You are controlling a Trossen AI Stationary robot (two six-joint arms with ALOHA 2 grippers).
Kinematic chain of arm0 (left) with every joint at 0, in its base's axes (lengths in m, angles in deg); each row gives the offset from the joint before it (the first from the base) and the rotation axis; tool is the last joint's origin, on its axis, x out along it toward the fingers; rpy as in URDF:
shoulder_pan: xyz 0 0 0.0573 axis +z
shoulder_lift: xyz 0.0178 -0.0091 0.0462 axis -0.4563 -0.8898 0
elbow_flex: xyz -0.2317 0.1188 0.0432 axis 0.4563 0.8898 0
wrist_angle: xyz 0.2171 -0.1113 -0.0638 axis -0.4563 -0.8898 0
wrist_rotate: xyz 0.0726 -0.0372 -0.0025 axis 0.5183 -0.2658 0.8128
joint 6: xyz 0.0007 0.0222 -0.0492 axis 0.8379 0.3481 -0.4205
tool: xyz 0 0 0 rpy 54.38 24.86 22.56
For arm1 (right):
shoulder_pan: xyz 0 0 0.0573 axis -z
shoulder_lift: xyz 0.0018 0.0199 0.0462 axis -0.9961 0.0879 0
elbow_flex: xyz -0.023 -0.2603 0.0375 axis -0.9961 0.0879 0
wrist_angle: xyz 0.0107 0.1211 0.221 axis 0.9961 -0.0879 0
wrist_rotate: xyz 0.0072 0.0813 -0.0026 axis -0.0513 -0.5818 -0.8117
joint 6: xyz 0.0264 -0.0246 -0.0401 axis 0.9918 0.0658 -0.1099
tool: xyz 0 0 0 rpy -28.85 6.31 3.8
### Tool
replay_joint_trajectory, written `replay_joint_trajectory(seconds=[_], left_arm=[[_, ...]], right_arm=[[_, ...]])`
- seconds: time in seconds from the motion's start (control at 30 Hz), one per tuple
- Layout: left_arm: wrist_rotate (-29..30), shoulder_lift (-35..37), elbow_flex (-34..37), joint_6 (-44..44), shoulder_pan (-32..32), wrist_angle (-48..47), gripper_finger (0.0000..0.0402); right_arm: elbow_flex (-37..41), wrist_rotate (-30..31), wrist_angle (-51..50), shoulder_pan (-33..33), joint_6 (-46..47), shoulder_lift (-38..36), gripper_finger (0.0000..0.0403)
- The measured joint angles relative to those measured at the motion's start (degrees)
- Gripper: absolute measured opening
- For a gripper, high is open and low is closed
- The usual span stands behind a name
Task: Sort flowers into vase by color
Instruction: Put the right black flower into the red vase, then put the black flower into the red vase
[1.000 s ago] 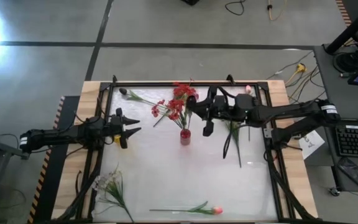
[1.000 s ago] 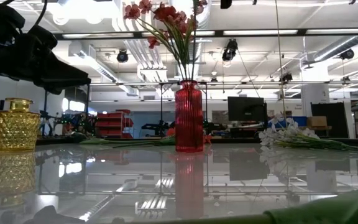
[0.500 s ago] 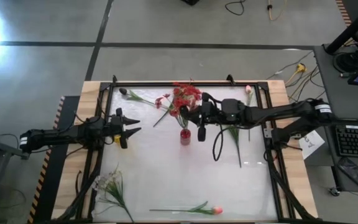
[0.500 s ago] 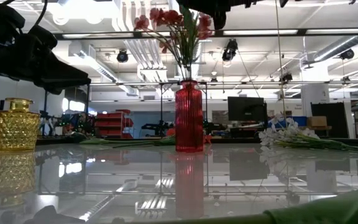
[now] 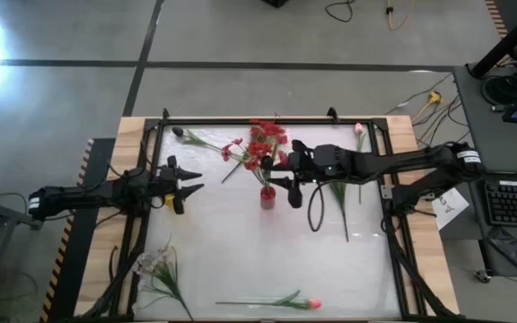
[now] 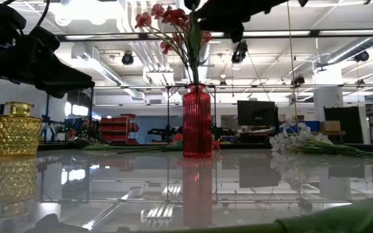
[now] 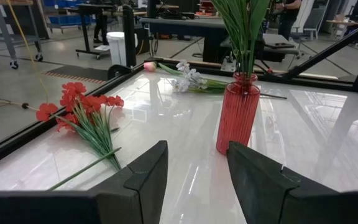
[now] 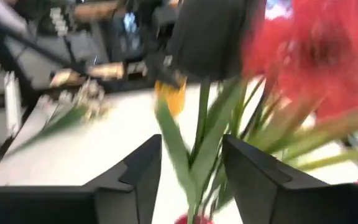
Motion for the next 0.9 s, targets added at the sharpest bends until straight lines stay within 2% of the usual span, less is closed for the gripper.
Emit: replay_joint_trajectory(seconds=[0.4,0.7,0.9], left_arm=[[0.0,-0.1,0.0,0.0,0.0,0.0,0.0155],[0.0,-0.1,0.0,0.0,0.0,0.0,0.0155],[0.0,-0.1,0.0,0.0,0.0,0.0,0.0155]], right_arm=[[-1.9,-0.7,-23.5,0.0,0.9,-10.8,0.0226],[-1.3,-0.6,-28.1,0.0,2.5,-18.7,0.0237],[-1.2,-0.2,-27.0,0.0,3.1,-19.9,0.0236]])
